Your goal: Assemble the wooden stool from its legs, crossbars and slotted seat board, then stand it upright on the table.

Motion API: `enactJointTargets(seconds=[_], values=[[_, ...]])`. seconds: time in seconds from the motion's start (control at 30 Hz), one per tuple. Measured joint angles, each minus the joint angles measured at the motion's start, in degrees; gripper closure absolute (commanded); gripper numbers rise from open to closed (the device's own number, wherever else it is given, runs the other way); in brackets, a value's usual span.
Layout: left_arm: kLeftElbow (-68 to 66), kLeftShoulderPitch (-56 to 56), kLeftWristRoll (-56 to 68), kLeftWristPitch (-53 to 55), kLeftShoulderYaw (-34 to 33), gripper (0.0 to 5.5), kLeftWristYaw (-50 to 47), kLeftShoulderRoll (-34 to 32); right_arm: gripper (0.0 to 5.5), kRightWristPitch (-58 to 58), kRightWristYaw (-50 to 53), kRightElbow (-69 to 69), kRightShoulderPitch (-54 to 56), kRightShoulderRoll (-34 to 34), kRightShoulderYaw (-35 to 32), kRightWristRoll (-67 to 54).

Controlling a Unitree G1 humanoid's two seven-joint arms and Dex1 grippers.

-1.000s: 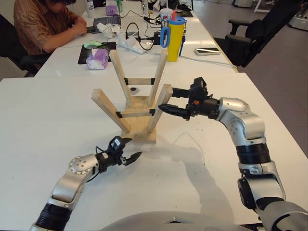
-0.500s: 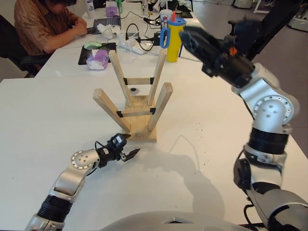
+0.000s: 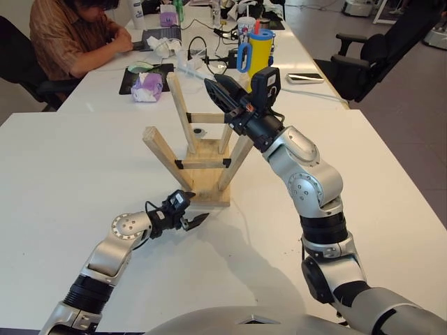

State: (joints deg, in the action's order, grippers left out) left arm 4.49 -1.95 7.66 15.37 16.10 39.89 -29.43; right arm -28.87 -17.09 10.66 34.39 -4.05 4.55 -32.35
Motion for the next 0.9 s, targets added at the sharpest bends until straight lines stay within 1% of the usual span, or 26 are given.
enactJointTargets(seconds=[0.1, 0.17, 0.23, 0.3, 0.33, 0.43, 0.47, 0.63, 0.77, 0.87, 0.9], values=[[-0.3, -0.2, 0.0, -0.1, 0.2, 1.68, -0.5, 0.5, 4.25, -2.1, 0.1, -0.2, 2.9, -0.9, -6.6, -5.1], [-0.6, -0.4, 0.0, -0.1, 0.2, 1.68, -1.2, 1.3, 4.25, -2.5, 0.3, 1.6, 8.5, -2.5, -11.6, -9.7], [-0.9, -0.5, 0.0, -0.1, 0.3, 1.68, -1.9, 1.9, 4.25, -3.0, 0.6, 5.3, 13.9, -4.1, -14.5, -13.7], [-1.0, -0.2, -0.1, -0.1, 0.3, 1.68, -2.6, 2.2, 4.25, -3.2, 1.1, 7.7, 14.3, -4.2, -14.1, -14.1], [-1.0, 0.0, -0.1, -0.1, 0.4, 1.68, -3.1, 2.3, 4.25, -3.6, 2.0, 8.6, 12.2, -3.9, -12.1, -12.8], [-0.5, -0.2, 0.0, -0.3, 0.3, 1.68, -3.3, 2.5, 4.25, -6.9, 4.8, 5.4, 0.5, -4.5, -3.4, -5.8], [-0.3, -0.2, 0.2, -0.5, 0.2, 1.68, -3.4, 2.5, 4.25, -5.9, 5.2, 4.8, -3.1, -4.5, -1.9, -5.0], [-1.4, -0.1, 0.1, -0.1, 0.2, 1.68, -3.5, 2.4, 4.25, -4.0, 5.2, 5.5, -7.8, -8.5, 1.9, -1.6], [-3.0, -0.9, -0.4, 0.3, 0.7, 1.68, -3.6, 2.9, 4.25, -4.2, 5.0, 2.3, -5.9, -7.4, 1.3, -1.9], [-4.1, -2.2, -0.7, 0.3, 1.1, 1.68, -3.6, 3.7, 4.25, -5.4, 4.8, -0.6, -3.2, -5.9, -2.6, -4.1], [-4.1, -2.6, -0.9, 0.3, 1.3, 1.68, -3.6, 4.0, 4.25, -5.5, 4.5, -0.7, -1.1, -5.7, -4.8, -5.7]])
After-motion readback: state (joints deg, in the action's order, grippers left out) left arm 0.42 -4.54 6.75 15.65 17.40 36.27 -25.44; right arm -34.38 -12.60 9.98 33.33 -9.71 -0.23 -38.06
